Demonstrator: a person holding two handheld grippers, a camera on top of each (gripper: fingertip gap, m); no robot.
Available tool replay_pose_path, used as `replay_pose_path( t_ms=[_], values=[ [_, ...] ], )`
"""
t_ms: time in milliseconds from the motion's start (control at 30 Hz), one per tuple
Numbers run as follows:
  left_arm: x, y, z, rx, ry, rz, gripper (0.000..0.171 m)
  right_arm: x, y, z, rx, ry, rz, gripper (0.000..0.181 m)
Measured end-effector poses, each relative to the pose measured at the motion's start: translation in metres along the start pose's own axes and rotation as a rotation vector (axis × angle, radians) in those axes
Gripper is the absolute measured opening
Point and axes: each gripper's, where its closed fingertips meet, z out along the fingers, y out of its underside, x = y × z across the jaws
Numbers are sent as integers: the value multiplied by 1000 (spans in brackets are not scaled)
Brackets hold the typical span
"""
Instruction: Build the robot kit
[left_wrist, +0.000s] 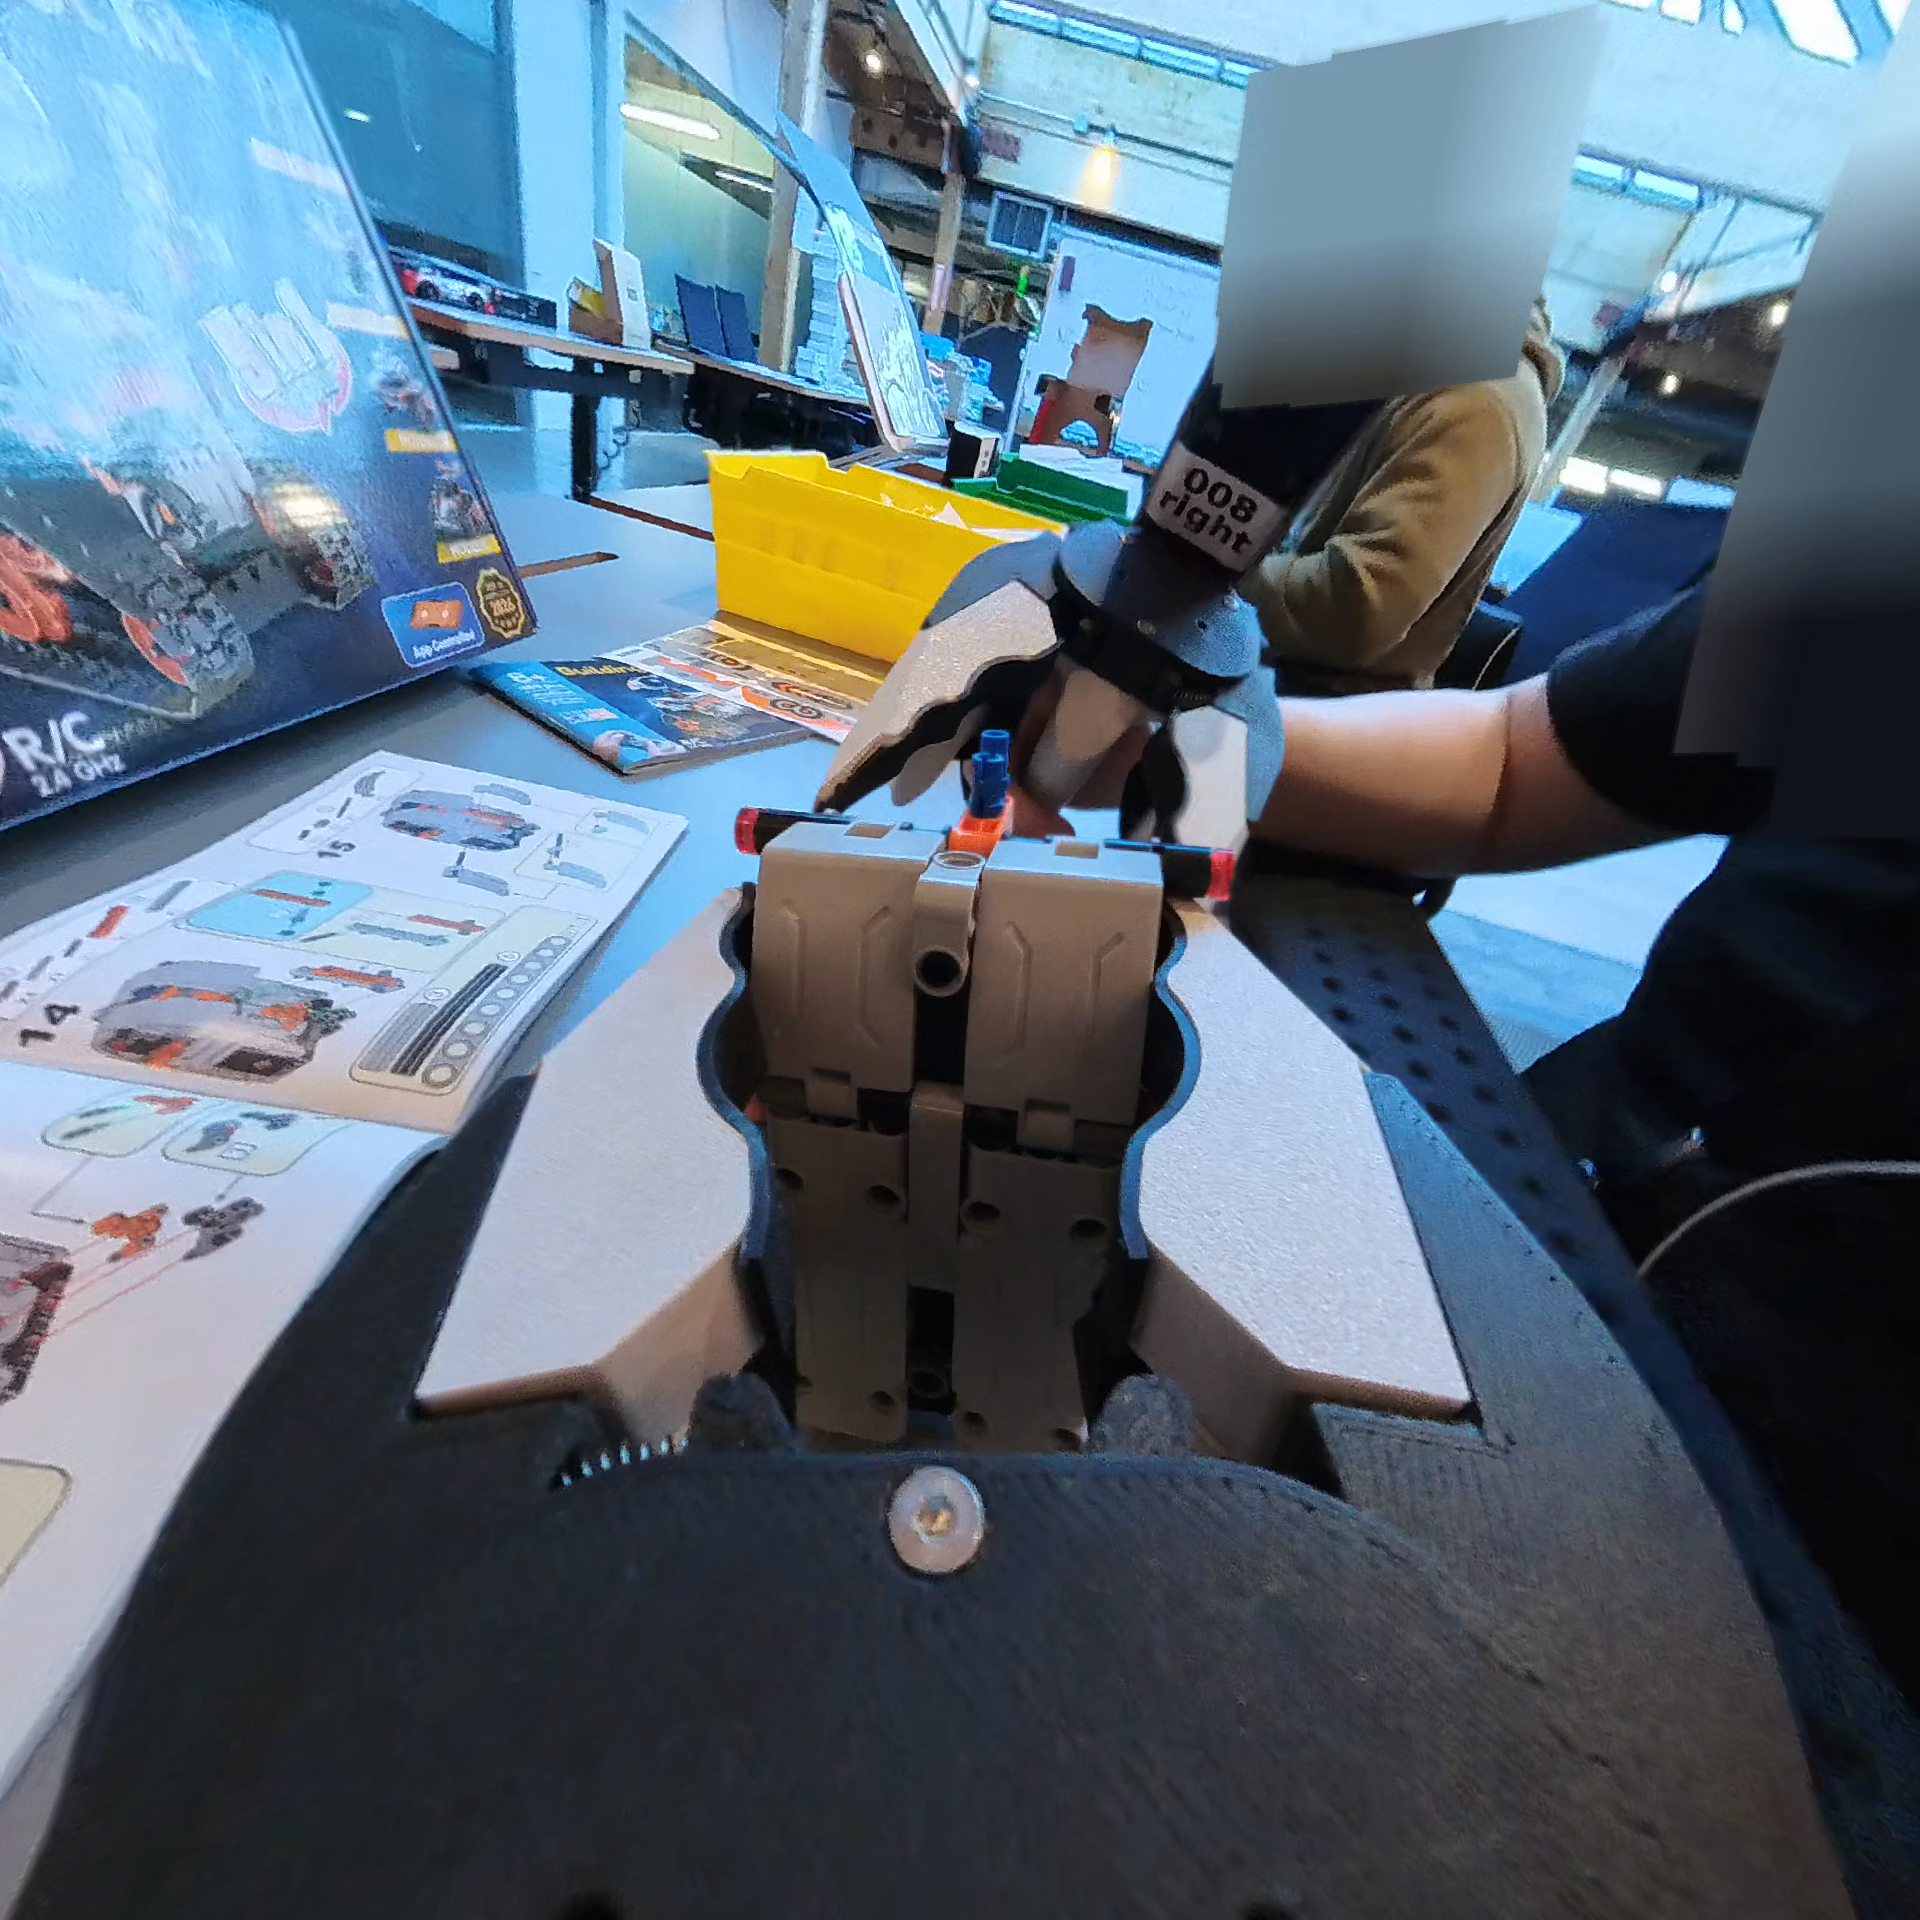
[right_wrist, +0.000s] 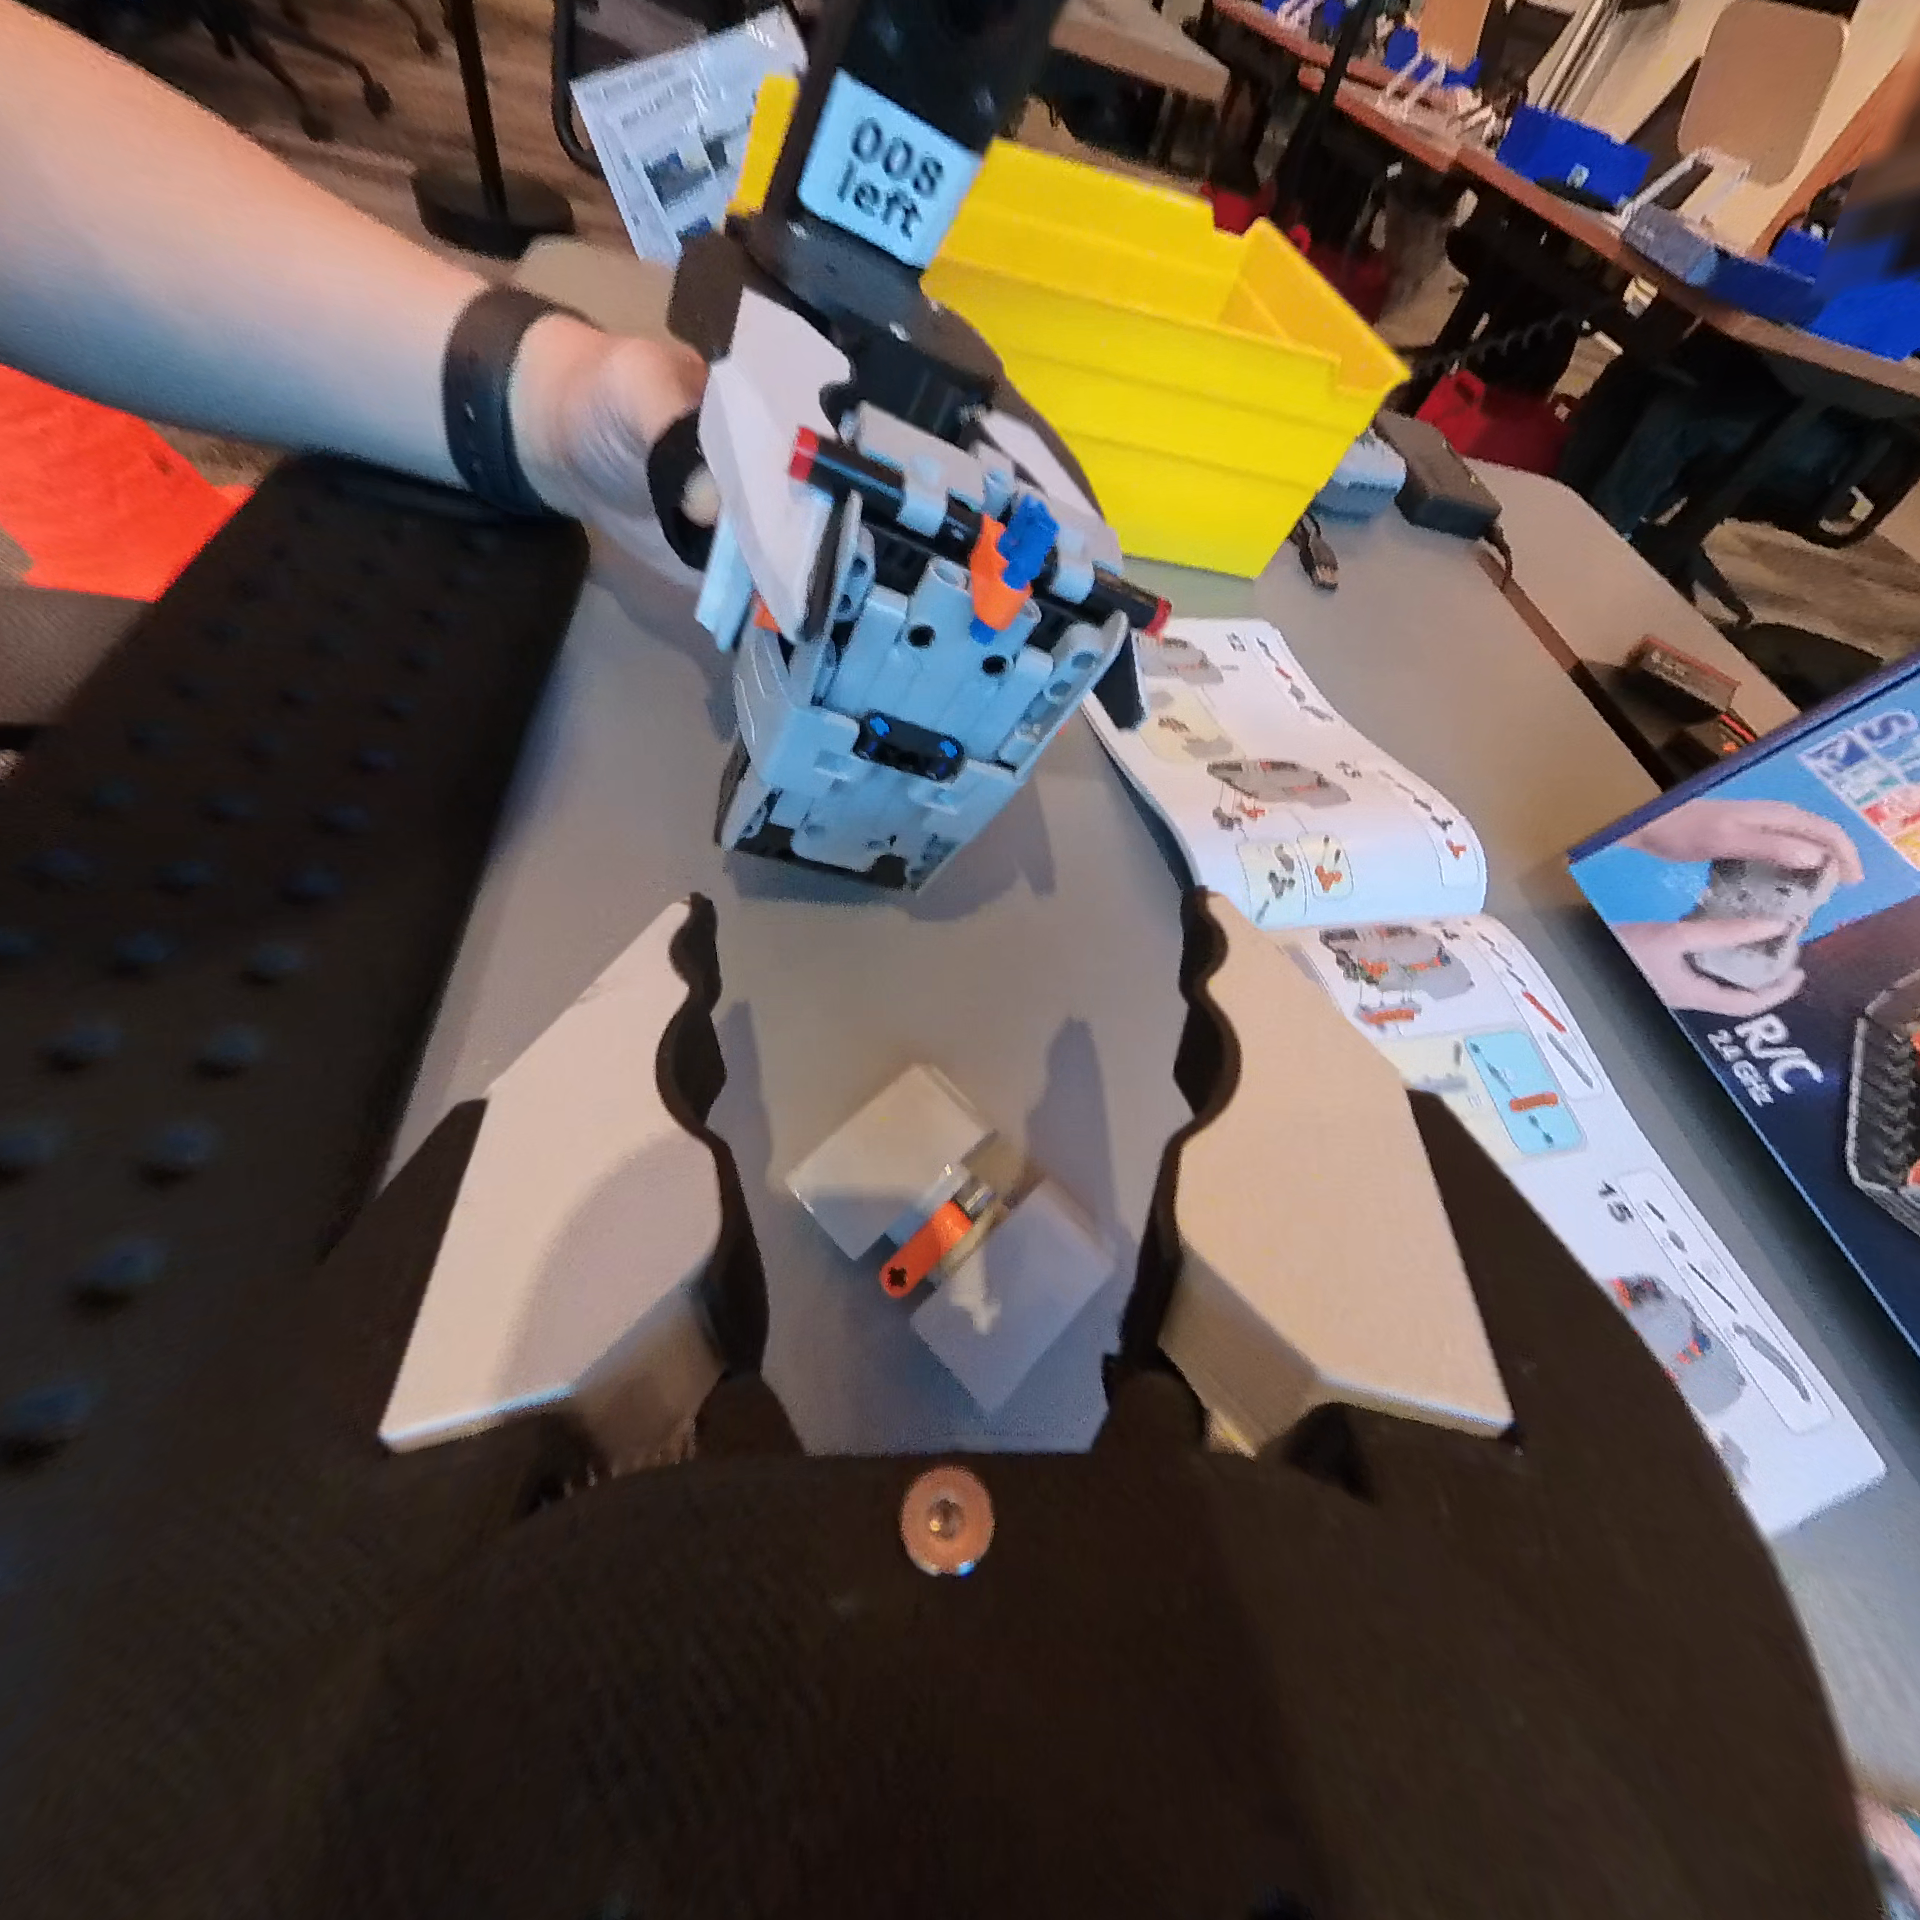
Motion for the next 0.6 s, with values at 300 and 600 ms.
replay_pose_path(
  t_ms=[300, 600],
  values=[
    [9, 10, -9, -58, 57, 120, 71, 9, 56, -24, -205, -46, 77, 66],
    [9, 17, -25, -126, 118, 133, 71, 10, 75, -30, -334, -68, 151, 79]
  ],
)
